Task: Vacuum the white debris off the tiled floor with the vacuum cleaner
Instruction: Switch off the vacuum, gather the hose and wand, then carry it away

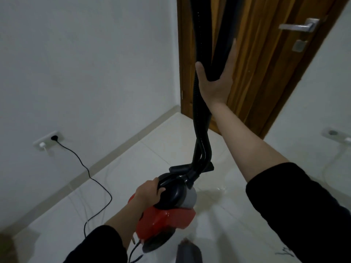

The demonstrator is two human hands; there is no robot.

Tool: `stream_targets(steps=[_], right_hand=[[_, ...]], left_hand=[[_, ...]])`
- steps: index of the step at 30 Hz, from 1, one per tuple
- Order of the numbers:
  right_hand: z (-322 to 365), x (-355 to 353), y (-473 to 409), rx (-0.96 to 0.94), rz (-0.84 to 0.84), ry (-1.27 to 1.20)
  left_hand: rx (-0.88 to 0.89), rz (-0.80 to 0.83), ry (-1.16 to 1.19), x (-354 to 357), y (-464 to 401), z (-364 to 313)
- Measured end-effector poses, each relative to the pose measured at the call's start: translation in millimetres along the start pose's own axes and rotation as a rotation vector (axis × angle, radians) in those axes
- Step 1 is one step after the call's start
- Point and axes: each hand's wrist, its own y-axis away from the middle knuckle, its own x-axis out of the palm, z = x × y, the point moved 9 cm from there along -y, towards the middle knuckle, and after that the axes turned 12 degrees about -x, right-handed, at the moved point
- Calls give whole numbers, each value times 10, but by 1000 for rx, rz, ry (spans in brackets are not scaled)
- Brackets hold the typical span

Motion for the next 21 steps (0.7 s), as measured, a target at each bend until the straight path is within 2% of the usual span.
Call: stream_targets(steps=[13,21], right_hand=[[-2708,2213,-1318,24,75,-98],[-4460,3715,-1985,117,131,-110]], left_hand=[[-81,70,-78,-924,-3334,-255],[-118,91,-85,-1316,-5414,-367]])
